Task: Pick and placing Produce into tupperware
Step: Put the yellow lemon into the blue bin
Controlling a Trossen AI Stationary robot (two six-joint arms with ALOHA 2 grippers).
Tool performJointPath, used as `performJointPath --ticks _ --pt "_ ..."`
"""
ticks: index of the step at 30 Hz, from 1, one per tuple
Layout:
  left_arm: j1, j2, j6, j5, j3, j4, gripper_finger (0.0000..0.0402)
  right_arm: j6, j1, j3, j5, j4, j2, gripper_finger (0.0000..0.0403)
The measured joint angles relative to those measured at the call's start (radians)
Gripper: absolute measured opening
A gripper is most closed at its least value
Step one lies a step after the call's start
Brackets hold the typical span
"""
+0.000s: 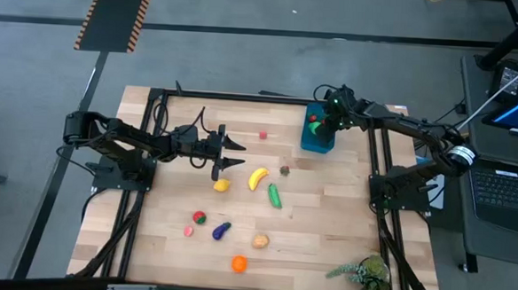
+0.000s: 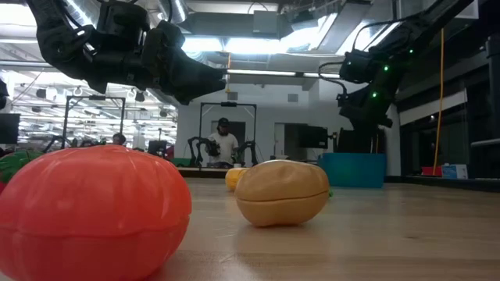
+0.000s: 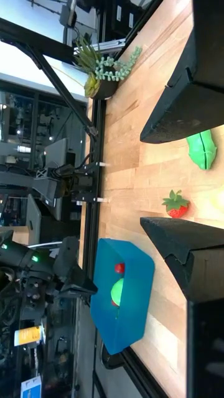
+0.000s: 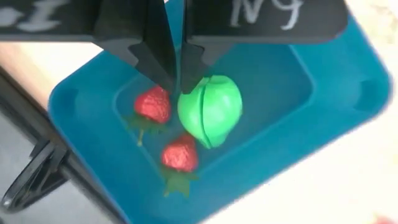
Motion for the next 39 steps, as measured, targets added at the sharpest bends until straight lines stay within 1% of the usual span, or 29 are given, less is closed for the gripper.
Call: performJointPath --ticks 3,6,10,13,15,18,20,22,26,29,33,39 --pt "0.0 0.0 0.0 -0.015 0.0 0.001 0.0197 -0.007 0.025 0.0 -0.001 0.001 -0.058 0.0021" --pt "0.0 0.0 0.001 -0.062 0.0 0.001 0.0197 -0.005 0.072 -0.014 -0.001 0.032 -0.146 0.002" --pt "0.0 0.0 0.038 -0.077 0.0 0.011 0.0197 -0.001 0.158 -0.114 -0.004 0.18 -0.297 0.0021" --pt "0.0 -0.001 0.045 -0.077 0.0 0.01 0.0197 -0.006 0.231 -0.197 -0.004 0.257 -0.406 0.0022" --pt "0.0 -0.001 0.045 -0.077 0.0 0.007 0.0197 0.022 0.278 -0.244 -0.005 0.297 -0.47 0.0022" --pt "0.0 -0.019 0.045 -0.077 0.0 0.005 0.0197 0.068 0.335 -0.296 -0.006 0.321 -0.548 0.0022" --pt "0.0 -0.041 0.044 -0.076 0.001 -0.002 0.0197 0.058 0.373 -0.324 -0.023 0.351 -0.593 0.0022" --pt "-0.002 -0.079 0.03 -0.066 0.001 -0.025 0.0197 0.028 0.413 -0.357 -0.059 0.416 -0.632 0.0022" --pt "-0.009 -0.167 -0.005 -0.061 0.001 -0.163 0.0197 -0.025 0.483 -0.428 -0.135 0.611 -0.692 0.0022" --pt "-0.019 -0.232 -0.006 -0.061 0.001 -0.271 0.0197 -0.044 0.515 -0.472 -0.156 0.7 -0.713 0.0022" --pt "-0.02 -0.28 -0.014 -0.058 0.001 -0.322 0.0197 -0.041 0.517 -0.504 -0.149 0.71 -0.716 0.0022" --pt "-0.035 -0.282 -0.031 -0.058 0.001 -0.342 0.0197 -0.041 0.513 -0.521 -0.147 0.656 -0.715 0.0022"
